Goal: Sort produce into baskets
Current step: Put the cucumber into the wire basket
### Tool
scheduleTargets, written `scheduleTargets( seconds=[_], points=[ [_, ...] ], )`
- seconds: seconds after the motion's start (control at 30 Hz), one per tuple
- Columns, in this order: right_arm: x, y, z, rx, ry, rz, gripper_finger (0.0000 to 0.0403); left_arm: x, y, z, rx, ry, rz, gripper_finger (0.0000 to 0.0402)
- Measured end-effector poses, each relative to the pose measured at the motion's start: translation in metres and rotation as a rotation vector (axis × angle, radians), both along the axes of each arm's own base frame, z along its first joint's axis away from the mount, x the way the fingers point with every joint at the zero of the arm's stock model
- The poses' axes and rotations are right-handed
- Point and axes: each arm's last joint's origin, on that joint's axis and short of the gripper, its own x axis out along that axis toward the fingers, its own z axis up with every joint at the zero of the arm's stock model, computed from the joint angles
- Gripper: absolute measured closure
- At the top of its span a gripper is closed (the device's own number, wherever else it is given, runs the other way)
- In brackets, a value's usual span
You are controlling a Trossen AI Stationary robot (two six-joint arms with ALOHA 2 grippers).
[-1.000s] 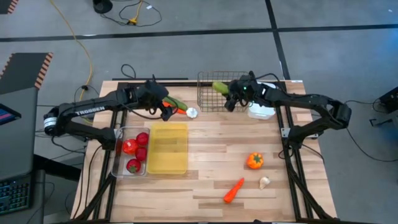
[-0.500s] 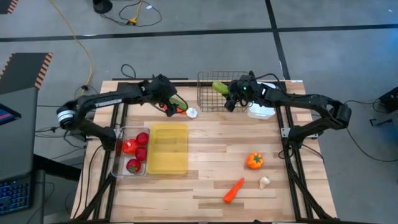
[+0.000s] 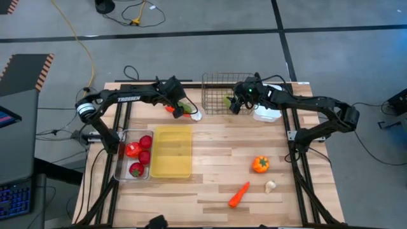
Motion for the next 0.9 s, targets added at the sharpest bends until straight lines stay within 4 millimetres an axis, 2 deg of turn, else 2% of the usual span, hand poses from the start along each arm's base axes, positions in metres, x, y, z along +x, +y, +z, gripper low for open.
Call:
scheduleTargets(
  seconds=[0.5, 0.9],
  points=[
    [0.0, 0.0, 0.0, 0.0, -0.001, 0.0, 0.0137, 0.003, 0.003, 0.003, 0.006, -0.061, -0.082, 0.0036],
    [0.001, 0.002, 0.0, 0.002, 0.0, 0.008, 0.0137, 0.013, 0.01, -0.029, -0.015, 0.003, -0.112, 0.0036]
  ],
)
